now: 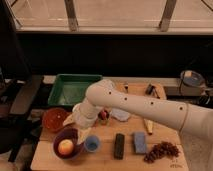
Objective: Place apple in paper cup
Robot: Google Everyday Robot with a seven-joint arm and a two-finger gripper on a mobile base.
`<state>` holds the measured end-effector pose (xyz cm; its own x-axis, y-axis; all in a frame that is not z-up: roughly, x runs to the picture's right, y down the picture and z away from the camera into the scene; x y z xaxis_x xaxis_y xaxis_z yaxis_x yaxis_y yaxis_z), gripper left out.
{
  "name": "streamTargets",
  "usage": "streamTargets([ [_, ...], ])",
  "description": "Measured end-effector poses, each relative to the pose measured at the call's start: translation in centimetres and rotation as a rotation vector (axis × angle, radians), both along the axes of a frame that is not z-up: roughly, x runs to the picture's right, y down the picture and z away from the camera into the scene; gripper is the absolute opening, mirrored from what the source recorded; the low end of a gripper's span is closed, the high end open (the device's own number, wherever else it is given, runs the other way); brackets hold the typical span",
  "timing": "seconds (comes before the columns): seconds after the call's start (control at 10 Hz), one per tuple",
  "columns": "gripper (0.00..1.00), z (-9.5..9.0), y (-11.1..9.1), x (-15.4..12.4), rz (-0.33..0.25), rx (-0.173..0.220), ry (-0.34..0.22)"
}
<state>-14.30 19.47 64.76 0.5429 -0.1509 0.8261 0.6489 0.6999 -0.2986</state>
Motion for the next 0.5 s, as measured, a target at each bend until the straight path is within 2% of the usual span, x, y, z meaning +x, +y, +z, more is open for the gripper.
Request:
streamTargets([
  [0.2,0.66,0.0,-0.1,-0.1,-0.004,0.005,0.001],
  [0.5,0.66,0.9,0.1,-1.9,-0.093,0.044,0.063],
])
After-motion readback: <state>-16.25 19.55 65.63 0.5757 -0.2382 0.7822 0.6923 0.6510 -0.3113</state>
